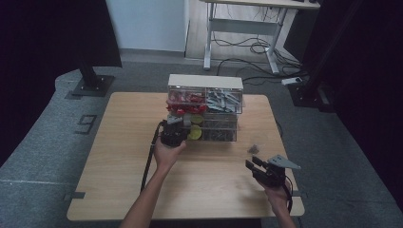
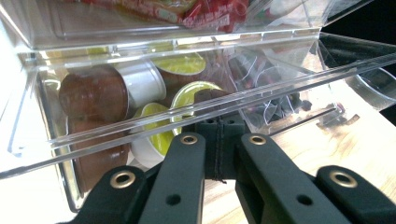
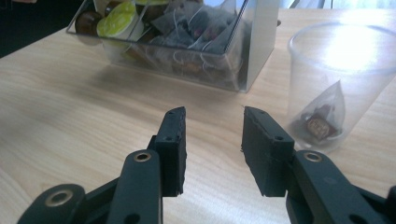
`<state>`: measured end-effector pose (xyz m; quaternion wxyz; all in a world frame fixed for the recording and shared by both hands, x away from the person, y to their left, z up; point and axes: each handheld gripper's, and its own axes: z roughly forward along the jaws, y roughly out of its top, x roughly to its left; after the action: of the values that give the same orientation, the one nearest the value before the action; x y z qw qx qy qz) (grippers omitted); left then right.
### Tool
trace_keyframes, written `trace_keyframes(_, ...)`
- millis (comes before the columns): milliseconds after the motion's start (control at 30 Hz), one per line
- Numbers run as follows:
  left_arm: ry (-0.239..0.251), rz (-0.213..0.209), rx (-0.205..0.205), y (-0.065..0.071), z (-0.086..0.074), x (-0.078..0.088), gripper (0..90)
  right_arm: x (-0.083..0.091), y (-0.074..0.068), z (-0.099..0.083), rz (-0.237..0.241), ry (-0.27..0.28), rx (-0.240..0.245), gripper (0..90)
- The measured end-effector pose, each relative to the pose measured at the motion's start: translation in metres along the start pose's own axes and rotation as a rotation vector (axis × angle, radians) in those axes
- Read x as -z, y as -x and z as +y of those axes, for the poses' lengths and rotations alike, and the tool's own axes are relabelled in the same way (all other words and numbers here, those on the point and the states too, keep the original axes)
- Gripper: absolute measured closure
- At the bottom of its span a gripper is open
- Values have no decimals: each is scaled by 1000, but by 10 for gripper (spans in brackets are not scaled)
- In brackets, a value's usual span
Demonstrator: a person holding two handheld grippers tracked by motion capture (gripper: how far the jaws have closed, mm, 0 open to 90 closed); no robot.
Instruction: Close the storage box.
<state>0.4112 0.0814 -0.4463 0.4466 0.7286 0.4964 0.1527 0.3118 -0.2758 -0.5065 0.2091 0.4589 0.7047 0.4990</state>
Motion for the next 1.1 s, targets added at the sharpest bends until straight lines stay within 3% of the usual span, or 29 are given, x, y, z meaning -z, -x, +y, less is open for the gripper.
trace_keyframes(567, -21, -9, 31, -5, -18, -4, 900, -3, -3, -17, 17, -40, 9, 600)
trace_keyframes(1100, -39, -7, 39, -6, -28, -11, 900, -7, -6, -20, 24, -56, 18, 600)
